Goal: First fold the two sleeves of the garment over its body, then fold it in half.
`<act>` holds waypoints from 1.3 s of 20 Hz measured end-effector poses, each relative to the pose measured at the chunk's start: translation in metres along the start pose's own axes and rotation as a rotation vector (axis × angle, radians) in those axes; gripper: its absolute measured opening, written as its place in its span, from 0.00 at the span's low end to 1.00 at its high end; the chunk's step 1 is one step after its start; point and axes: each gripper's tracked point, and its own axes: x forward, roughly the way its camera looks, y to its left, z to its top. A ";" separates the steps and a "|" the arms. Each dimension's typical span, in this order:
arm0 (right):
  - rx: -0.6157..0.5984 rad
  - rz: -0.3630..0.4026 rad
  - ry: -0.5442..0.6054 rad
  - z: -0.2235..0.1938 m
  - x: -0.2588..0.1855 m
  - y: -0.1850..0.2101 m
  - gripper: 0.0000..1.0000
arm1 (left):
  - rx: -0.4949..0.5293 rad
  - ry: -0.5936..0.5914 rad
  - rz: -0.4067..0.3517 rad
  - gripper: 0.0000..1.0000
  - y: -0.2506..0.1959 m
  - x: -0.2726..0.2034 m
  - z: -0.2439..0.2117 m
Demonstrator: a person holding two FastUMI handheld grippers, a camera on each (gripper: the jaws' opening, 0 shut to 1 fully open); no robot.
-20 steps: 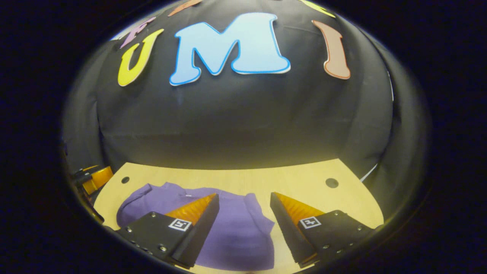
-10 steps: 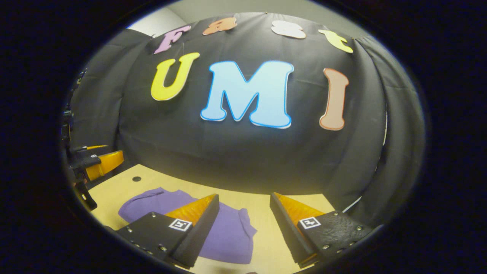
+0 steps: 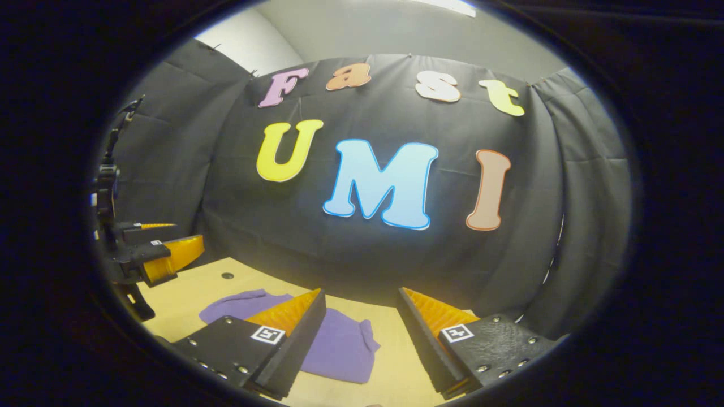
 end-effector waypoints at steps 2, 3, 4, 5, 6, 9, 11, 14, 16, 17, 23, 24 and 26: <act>0.017 -0.009 -0.012 0.005 -0.011 -0.001 0.85 | -0.010 -0.020 -0.011 0.93 -0.003 -0.011 0.010; 0.020 -0.022 -0.008 0.006 -0.016 -0.002 0.85 | -0.013 -0.022 -0.011 0.93 0.000 -0.016 0.013; 0.020 -0.033 -0.002 0.006 -0.021 -0.003 0.85 | -0.018 -0.029 -0.015 0.93 0.002 -0.021 0.017; 0.017 -0.037 -0.001 0.006 -0.024 -0.002 0.85 | -0.024 -0.043 -0.018 0.93 0.004 -0.026 0.024; 0.014 -0.042 0.004 0.005 -0.025 -0.001 0.85 | -0.034 -0.053 -0.022 0.93 0.006 -0.029 0.028; 0.021 -0.061 0.018 0.004 -0.033 0.004 0.85 | -0.039 -0.056 -0.035 0.94 0.018 -0.036 0.031; 0.024 -0.070 0.025 0.004 -0.037 0.009 0.85 | -0.034 -0.057 -0.041 0.94 0.027 -0.038 0.032; 0.043 -0.095 0.032 0.004 -0.041 0.011 0.85 | -0.035 -0.061 -0.052 0.94 0.038 -0.036 0.029; 0.064 -0.116 0.049 -0.001 -0.047 0.013 0.85 | -0.042 -0.068 -0.063 0.94 0.042 -0.037 0.029; 0.074 -0.129 0.056 -0.003 -0.050 0.012 0.85 | -0.047 -0.070 -0.069 0.93 0.044 -0.038 0.028; 0.098 -0.159 0.062 -0.004 -0.065 0.021 0.85 | -0.051 -0.079 -0.088 0.94 0.059 -0.046 0.022; 0.096 -0.171 0.055 -0.001 -0.068 0.020 0.85 | -0.047 -0.078 -0.090 0.94 0.060 -0.047 0.023; 0.096 -0.187 0.036 0.004 -0.075 0.017 0.85 | -0.044 -0.084 -0.094 0.94 0.060 -0.048 0.027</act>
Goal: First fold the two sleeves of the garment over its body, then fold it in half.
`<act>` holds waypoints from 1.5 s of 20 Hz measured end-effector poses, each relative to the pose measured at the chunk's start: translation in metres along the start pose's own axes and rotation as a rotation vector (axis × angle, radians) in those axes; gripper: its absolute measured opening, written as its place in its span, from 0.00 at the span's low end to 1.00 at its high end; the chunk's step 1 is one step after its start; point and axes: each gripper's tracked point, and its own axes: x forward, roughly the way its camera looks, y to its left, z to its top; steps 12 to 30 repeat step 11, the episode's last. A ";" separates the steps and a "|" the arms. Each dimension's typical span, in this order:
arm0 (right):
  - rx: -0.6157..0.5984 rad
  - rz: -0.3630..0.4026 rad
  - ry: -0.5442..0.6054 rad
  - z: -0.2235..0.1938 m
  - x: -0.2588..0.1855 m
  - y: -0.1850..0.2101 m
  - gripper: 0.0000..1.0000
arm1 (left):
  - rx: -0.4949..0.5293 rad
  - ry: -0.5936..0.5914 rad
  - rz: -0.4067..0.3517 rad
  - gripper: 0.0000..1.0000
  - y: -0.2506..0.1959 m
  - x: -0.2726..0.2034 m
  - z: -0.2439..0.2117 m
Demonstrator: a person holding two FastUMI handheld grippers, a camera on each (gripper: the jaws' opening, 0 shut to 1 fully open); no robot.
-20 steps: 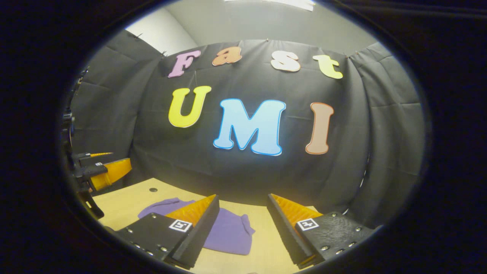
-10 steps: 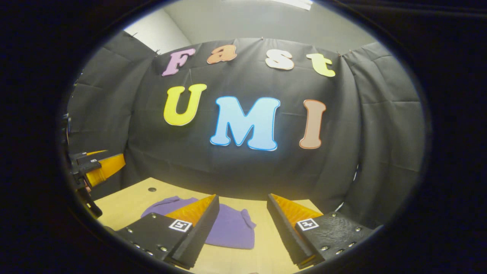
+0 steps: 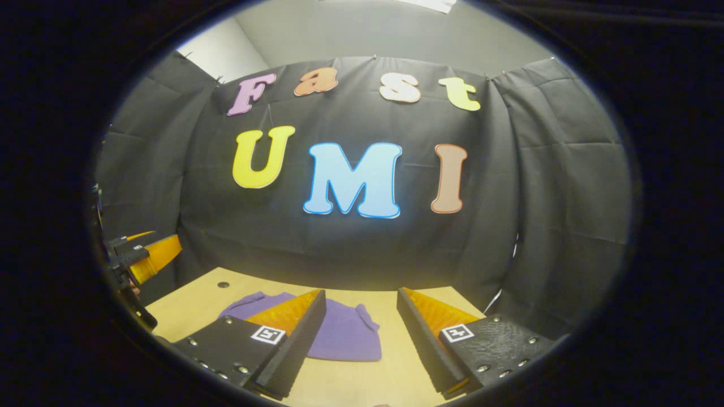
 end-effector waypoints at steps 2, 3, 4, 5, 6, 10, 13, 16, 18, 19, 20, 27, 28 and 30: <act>0.002 -0.012 -0.022 0.005 -0.005 -0.005 0.85 | 0.004 -0.011 -0.013 0.93 -0.005 -0.003 0.005; 0.001 -0.019 -0.027 0.007 -0.007 -0.009 0.85 | 0.004 -0.017 -0.019 0.93 -0.010 -0.004 0.007; -0.001 -0.026 -0.034 0.008 -0.010 -0.014 0.84 | 0.001 -0.018 -0.026 0.94 -0.016 -0.006 0.007; -0.002 -0.031 -0.035 0.008 -0.012 -0.019 0.84 | -0.003 -0.016 -0.034 0.94 -0.022 -0.007 0.007; -0.002 -0.032 -0.040 0.010 -0.015 -0.023 0.85 | -0.005 -0.016 -0.040 0.94 -0.028 -0.008 0.006; 0.021 -0.036 -0.065 0.014 -0.020 -0.044 0.85 | -0.005 -0.012 -0.044 0.94 -0.054 -0.010 0.005; 0.021 -0.040 -0.071 0.014 -0.020 -0.052 0.85 | -0.004 -0.012 -0.044 0.94 -0.062 -0.013 0.005; 0.021 -0.040 -0.071 0.014 -0.020 -0.052 0.85 | -0.004 -0.012 -0.044 0.94 -0.062 -0.013 0.005; 0.021 -0.040 -0.071 0.014 -0.020 -0.052 0.85 | -0.004 -0.012 -0.044 0.94 -0.062 -0.013 0.005; 0.021 -0.040 -0.071 0.014 -0.020 -0.052 0.85 | -0.004 -0.012 -0.044 0.94 -0.062 -0.013 0.005; 0.021 -0.040 -0.071 0.014 -0.020 -0.052 0.85 | -0.004 -0.012 -0.044 0.94 -0.062 -0.013 0.005; 0.021 -0.040 -0.071 0.014 -0.020 -0.052 0.85 | -0.004 -0.012 -0.044 0.94 -0.062 -0.013 0.005; 0.021 -0.040 -0.071 0.014 -0.020 -0.052 0.85 | -0.004 -0.012 -0.044 0.94 -0.062 -0.013 0.005; 0.021 -0.040 -0.071 0.014 -0.020 -0.052 0.85 | -0.004 -0.012 -0.044 0.94 -0.062 -0.013 0.005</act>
